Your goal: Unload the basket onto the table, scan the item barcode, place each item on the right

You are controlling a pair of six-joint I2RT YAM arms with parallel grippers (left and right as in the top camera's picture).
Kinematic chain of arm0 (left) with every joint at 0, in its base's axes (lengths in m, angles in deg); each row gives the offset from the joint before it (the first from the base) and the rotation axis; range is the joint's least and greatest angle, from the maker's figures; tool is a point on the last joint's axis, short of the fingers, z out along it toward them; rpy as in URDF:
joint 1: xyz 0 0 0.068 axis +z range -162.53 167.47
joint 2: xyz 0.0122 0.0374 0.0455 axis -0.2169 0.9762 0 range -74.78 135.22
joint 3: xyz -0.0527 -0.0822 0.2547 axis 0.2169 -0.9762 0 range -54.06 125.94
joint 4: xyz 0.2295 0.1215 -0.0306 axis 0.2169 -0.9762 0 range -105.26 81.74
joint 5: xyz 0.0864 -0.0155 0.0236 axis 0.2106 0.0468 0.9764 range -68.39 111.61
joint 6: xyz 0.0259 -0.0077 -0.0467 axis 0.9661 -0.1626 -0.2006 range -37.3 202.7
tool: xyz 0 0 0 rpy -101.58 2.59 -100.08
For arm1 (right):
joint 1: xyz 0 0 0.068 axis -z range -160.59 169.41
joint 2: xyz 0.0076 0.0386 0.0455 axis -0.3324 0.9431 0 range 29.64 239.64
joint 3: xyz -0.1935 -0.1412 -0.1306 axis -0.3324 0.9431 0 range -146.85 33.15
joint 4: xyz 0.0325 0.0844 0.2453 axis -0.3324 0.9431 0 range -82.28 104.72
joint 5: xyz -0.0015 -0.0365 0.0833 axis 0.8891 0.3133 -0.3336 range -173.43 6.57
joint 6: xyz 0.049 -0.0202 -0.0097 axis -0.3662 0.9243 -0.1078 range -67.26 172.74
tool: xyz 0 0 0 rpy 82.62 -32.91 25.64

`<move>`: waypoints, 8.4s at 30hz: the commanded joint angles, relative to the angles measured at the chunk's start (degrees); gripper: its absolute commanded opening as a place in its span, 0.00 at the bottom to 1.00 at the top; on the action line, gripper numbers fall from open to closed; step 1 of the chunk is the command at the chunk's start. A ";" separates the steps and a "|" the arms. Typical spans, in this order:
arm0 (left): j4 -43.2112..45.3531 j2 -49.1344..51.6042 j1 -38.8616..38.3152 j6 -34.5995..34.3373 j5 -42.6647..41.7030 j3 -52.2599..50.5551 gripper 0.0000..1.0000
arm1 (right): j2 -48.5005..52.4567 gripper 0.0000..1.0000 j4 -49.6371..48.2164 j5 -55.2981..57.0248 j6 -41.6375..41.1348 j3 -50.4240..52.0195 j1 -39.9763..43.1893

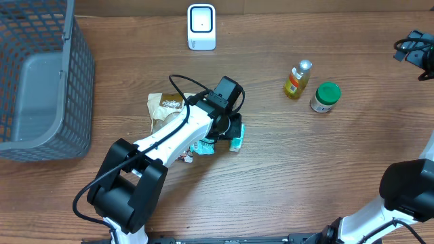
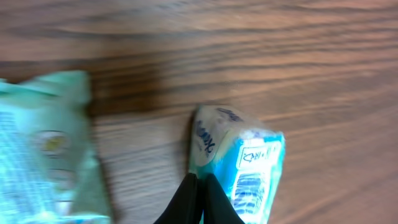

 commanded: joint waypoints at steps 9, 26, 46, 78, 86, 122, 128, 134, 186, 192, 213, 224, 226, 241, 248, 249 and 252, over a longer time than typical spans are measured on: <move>1.90 0.31 -0.46 0.17 -11.76 0.57 0.07 | -0.33 1.00 -0.31 0.44 -0.24 -0.50 0.07; 2.32 0.42 -3.37 -0.37 -4.48 0.44 0.22 | -0.33 1.00 -0.31 0.44 -0.24 -0.50 0.07; 4.37 2.95 -6.12 -7.63 6.19 0.42 0.30 | -0.33 1.00 -0.31 0.44 -0.24 -0.50 0.07; -2.45 1.14 -2.10 -0.26 11.21 2.25 0.35 | -0.33 1.00 -0.31 0.44 -0.24 -0.50 0.07; -5.31 1.14 -1.95 -0.52 10.01 2.25 0.27 | -0.33 1.00 -0.31 0.44 -0.24 -0.50 0.07; -2.43 6.32 -0.90 -1.36 5.14 2.10 0.24 | -0.33 1.00 -0.31 0.44 -0.24 -0.50 0.07; -1.05 6.27 1.70 -1.31 -0.98 2.14 0.24 | -0.33 1.00 -0.31 0.44 -0.24 -0.50 0.07; -0.85 6.27 3.61 0.07 -4.59 2.14 0.24 | -0.33 1.00 -0.31 0.44 -0.24 -0.50 0.07; 0.83 6.36 3.61 1.40 -5.09 0.02 0.16 | -0.33 1.00 -0.31 0.44 -0.24 -0.50 0.07; 0.94 6.40 3.58 0.09 -3.65 -0.72 0.17 | -0.33 1.00 -0.31 0.44 -0.24 -0.50 0.07; 1.64 7.89 5.25 2.73 -14.21 -0.33 0.05 | -0.33 1.00 -0.31 0.44 -0.24 -0.50 0.07; 2.14 7.43 17.38 24.83 -79.03 3.65 0.04 | -0.33 1.00 -0.31 0.44 -0.24 -0.50 0.07; 1.62 7.28 17.77 24.63 -79.91 3.69 0.04 | -0.33 1.00 -0.31 0.44 -0.24 -0.50 0.07; -5.42 -10.67 18.71 25.42 -79.93 3.69 0.04 | -0.33 1.00 -0.31 0.44 -0.24 -0.50 0.07; -6.32 -20.96 19.76 21.59 -79.93 3.69 0.04 | -0.33 1.00 -0.31 0.44 -0.24 -0.50 0.07; -6.93 -21.73 19.76 21.00 -79.93 3.69 0.04 | -0.33 1.00 -0.31 0.44 -0.24 -0.50 0.07; -8.96 -23.52 19.74 20.90 -79.93 3.69 0.04 | -0.33 1.00 -0.31 0.44 -0.24 -0.50 0.07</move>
